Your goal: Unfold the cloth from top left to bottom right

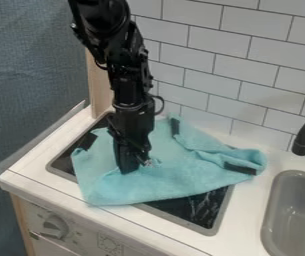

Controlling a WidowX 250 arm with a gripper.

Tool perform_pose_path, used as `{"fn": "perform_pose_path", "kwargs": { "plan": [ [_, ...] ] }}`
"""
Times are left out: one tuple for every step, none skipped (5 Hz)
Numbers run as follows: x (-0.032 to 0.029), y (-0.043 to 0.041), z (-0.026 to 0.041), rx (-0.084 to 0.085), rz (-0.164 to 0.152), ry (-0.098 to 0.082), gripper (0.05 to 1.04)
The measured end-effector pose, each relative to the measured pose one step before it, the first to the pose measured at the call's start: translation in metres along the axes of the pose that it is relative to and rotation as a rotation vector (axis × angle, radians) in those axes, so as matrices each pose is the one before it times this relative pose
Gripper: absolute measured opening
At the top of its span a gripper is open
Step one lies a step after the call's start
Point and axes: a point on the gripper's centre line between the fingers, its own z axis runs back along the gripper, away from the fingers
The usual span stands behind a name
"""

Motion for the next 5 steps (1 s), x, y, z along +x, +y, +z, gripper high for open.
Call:
{"fn": "perform_pose_path", "kwargs": {
  "plan": [
    [0.00637, -0.02389, 0.00033, -0.0132, -0.0918, -0.0152, 0.063],
    [0.00230, -0.02184, -0.00116, -0.0098, -0.0889, -0.0107, 0.063],
    [0.00016, -0.02704, -0.00788, -0.0400, -0.1048, 0.0073, 0.063],
    [0.00166, -0.01556, -0.00568, -0.0402, -0.0777, -0.0134, 0.063],
    [0.00159, -0.01137, -0.00830, 0.0013, -0.0742, 0.0332, 0.092]
  ]
}}
